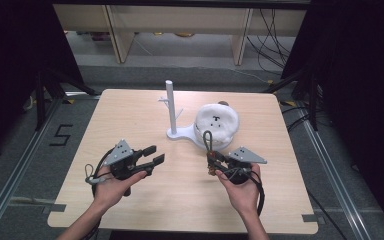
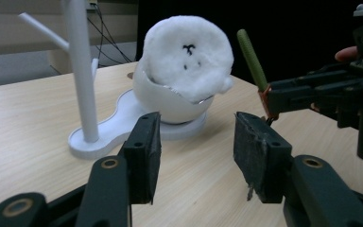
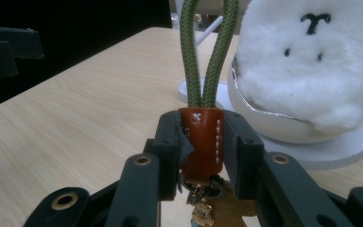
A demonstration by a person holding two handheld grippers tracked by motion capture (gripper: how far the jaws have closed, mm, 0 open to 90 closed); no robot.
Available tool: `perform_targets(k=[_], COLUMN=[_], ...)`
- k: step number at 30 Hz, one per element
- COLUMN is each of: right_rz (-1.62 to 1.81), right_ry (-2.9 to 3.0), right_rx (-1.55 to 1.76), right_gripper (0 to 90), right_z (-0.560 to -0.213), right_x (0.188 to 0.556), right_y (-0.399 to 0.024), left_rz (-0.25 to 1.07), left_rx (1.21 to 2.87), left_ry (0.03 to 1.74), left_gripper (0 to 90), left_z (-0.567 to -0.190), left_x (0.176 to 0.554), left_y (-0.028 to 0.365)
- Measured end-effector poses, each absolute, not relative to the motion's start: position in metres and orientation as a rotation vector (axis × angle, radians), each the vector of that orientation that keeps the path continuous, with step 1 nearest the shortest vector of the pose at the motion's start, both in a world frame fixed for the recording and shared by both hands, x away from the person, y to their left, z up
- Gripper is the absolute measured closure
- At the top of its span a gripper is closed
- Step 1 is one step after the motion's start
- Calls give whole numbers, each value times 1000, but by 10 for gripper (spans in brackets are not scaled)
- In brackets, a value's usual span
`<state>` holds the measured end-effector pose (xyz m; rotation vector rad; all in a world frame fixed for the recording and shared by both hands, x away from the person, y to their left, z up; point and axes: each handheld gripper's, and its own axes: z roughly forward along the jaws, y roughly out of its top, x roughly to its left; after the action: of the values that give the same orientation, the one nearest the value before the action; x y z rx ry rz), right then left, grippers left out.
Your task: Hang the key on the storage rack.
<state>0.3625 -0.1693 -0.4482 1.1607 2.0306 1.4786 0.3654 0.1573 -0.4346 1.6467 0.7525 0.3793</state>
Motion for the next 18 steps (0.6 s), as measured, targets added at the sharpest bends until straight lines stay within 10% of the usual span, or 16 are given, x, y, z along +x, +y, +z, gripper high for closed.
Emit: perform_targets(k=[18], right_rz=[1542], right_ry=[1997], right_rx=[1085], right_gripper=[701], right_z=[-443], right_x=[360], right_y=[-144], left_rz=[155], left_rx=[1627], left_ry=[775], left_gripper=[606], left_z=[-411], left_x=[397], left_y=[114])
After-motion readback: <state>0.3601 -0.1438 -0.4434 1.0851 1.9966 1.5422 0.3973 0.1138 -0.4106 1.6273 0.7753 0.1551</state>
